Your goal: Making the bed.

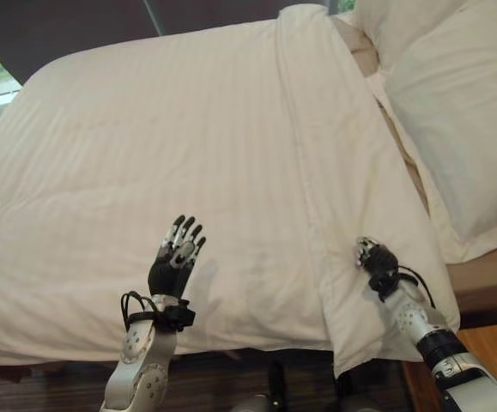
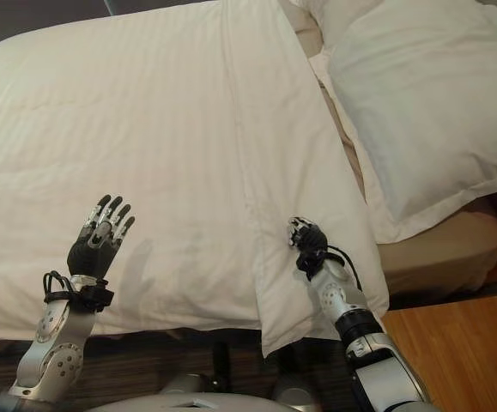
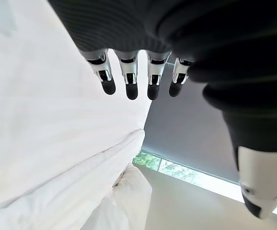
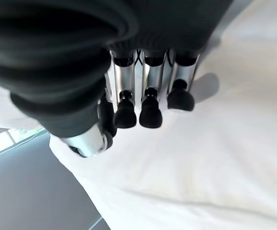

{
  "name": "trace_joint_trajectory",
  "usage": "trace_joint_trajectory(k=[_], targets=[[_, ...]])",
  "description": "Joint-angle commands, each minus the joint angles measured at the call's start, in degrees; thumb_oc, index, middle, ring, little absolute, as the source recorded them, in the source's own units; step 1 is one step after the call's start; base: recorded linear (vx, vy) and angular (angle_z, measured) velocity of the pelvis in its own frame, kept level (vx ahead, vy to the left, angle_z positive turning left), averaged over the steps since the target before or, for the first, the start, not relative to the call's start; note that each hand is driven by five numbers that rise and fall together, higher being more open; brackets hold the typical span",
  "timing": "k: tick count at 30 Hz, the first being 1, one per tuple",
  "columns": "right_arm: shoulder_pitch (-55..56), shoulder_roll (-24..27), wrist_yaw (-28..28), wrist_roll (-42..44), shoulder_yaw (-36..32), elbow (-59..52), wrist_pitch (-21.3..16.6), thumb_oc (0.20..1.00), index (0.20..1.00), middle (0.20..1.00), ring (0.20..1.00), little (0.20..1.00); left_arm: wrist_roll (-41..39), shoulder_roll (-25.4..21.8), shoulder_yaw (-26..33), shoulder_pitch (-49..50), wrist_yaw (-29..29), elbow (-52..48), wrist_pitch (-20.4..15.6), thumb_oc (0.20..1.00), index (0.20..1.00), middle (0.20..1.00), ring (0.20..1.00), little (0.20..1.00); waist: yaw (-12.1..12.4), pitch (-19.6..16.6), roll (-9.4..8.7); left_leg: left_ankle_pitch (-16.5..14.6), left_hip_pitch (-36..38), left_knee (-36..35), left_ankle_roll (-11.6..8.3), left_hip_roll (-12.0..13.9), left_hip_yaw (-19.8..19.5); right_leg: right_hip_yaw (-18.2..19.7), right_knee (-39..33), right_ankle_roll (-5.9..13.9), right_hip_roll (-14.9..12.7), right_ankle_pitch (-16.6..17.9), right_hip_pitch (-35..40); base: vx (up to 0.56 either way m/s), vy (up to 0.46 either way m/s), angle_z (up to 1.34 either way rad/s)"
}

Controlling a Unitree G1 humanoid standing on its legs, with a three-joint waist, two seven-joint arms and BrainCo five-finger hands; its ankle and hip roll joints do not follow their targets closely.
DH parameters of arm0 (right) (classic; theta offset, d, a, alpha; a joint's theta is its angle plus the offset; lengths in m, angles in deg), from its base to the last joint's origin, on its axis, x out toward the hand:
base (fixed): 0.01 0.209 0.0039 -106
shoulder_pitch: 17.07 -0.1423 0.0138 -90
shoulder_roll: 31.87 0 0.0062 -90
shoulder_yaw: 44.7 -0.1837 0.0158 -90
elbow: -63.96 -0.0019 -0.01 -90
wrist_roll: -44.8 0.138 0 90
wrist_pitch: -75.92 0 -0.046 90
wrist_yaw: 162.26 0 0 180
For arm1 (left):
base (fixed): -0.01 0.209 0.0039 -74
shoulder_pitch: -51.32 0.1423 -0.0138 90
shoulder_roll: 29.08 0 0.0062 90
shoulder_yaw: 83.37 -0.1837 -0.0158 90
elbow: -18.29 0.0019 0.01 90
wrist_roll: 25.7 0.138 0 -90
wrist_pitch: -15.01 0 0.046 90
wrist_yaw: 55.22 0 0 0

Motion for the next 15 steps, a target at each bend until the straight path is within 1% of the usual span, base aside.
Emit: trace_joint_trajectory(k=[1,2,5,6,8,9,12,14,15], targets=[[-1.72,0.83,1.55,1.76,-3.48,4.00,-1.71,0.200,0.200,0.200,0.200,0.200,-1.94,-1.21,0.35,-3.43,-0.81,1.03,-2.83,1.000,1.000,1.000,1.000,1.000,0.81,-1.09,-0.67,-0.99,2.59,0.46,-2.62,0.20,0.87,0.22,0.87,2.42,-0.55,0.16,-3.15,0.02,-0.005,0.06],[-1.19,0.91,1.71,2.46,-5.16,6.27,-2.01,0.200,0.200,0.200,0.200,0.200,-1.93,-0.87,0.32,-3.29,-0.84,1.39,-2.82,1.000,1.000,1.000,1.000,1.000,0.62,-1.16,-0.43,-1.05,2.56,0.46,-2.62,0.17,0.92,0.22,0.87,2.44,-0.54,0.09,-3.18,0.00,0.000,0.00],[-0.40,1.15,1.49,2.96,-6.52,7.97,-2.15,0.200,0.200,0.200,0.200,0.200,-1.83,-0.55,0.41,-3.16,-0.72,1.63,-2.89,1.000,1.000,1.000,1.000,1.000,0.52,-1.20,-0.22,-1.11,2.61,0.46,-2.61,0.19,0.98,0.20,0.87,2.46,-0.51,0.04,-3.17,0.00,0.000,0.00],[0.82,1.23,1.30,3.56,-8.11,9.59,-2.44,0.200,0.200,0.200,0.200,0.200,-1.64,-0.22,0.35,-2.97,-0.73,1.37,-2.94,1.000,1.000,1.000,1.000,1.000,0.23,-1.21,-0.06,-1.20,2.70,0.46,-2.58,0.20,1.03,0.28,0.87,2.48,-0.43,-0.04,-3.16,0.05,-0.003,-0.01],[7.47,-0.17,0.44,6.98,-14.54,13.25,-3.60,0.200,0.200,0.200,0.200,0.200,-1.22,0.99,1.00,-2.30,-0.78,1.60,-2.90,1.000,1.000,1.000,1.000,1.000,-1.45,-1.27,0.13,-1.63,3.17,0.46,-2.52,0.23,1.39,0.52,0.87,2.53,-0.23,-0.46,-2.98,0.08,0.001,0.02],[9.21,-0.52,0.23,7.69,-16.13,15.17,-3.65,0.200,0.200,0.200,0.200,0.200,-0.89,1.18,1.15,-2.28,-0.81,1.58,-2.85,1.000,1.000,1.000,1.000,1.000,-1.99,-1.30,0.08,-1.78,3.26,0.46,-2.50,0.26,1.50,0.69,0.87,2.55,-0.22,-0.53,-2.97,0.06,0.005,-0.01],[13.11,-0.91,-0.82,7.65,-19.26,22.00,-2.96,0.200,0.200,0.200,0.200,0.200,-0.78,1.47,1.62,-2.24,-1.06,1.91,-2.81,1.000,1.000,1.000,1.000,1.000,-3.02,-1.46,0.09,-2.12,3.54,0.46,-2.51,0.32,2.03,0.88,0.87,2.70,-0.07,-0.66,-3.01,0.02,0.001,-0.03],[15.65,-0.85,-1.18,5.36,-20.30,25.86,-2.24,0.200,0.200,0.200,0.200,0.200,-0.69,1.56,1.96,-2.37,-1.25,2.01,-2.90,1.000,1.000,1.000,1.000,1.000,-3.75,-1.46,0.01,-2.30,3.67,0.46,-2.53,0.37,2.38,1.19,0.87,2.76,0.01,-0.70,-3.11,0.01,0.002,-0.02],[15.65,-0.82,-1.27,5.32,-20.33,25.95,-2.25,0.200,0.200,0.200,0.200,0.200,-0.69,1.56,1.93,-2.35,-1.27,2.03,-2.91,1.000,1.000,1.000,1.000,1.000,-3.71,-1.50,0.02,-2.31,3.68,0.46,-2.53,0.37,2.39,1.21,0.87,2.77,0.01,-0.72,-3.11,0.02,0.001,-0.06]])
